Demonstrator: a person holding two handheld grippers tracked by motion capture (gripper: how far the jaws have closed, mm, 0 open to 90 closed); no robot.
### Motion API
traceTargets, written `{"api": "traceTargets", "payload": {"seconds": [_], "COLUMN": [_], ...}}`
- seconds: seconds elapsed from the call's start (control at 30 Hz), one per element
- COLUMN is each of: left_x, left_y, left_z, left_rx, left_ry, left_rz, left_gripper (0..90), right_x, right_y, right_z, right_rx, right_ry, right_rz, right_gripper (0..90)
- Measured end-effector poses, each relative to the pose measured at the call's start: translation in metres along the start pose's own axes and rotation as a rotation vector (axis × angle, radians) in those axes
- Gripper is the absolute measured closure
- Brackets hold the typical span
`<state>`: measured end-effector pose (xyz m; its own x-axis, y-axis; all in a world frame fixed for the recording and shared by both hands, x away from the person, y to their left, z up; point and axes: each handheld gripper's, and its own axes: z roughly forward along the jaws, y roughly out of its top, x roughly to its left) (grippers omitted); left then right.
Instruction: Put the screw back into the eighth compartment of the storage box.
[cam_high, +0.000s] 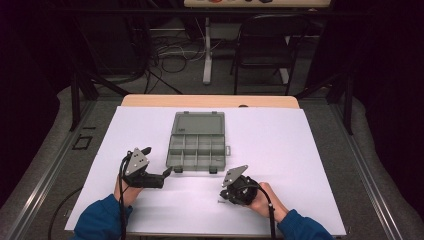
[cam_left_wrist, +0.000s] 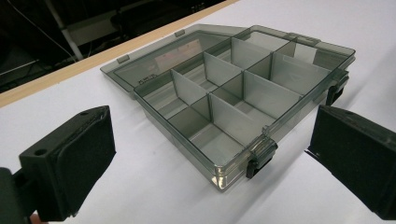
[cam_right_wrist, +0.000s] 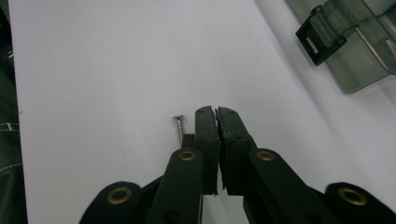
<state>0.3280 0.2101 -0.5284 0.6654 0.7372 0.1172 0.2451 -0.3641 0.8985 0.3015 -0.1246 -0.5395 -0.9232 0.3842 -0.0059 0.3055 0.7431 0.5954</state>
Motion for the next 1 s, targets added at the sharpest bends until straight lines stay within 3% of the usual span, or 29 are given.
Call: {"api": "traceTargets", "payload": {"seconds": [1.0], "left_x": [0.0], "left_y": [0.0], "left_z": [0.001], "left_rx": [0.002], "left_ry": [0.0], "left_rz": [0.0], "left_gripper": [0.0], "right_x": [-0.008], "right_y": [0.0], "right_z": [-0.016], "right_rx": [-0.056], "right_ry": [-0.069], "right_rz": [0.013], "right_gripper": [87.9]}}
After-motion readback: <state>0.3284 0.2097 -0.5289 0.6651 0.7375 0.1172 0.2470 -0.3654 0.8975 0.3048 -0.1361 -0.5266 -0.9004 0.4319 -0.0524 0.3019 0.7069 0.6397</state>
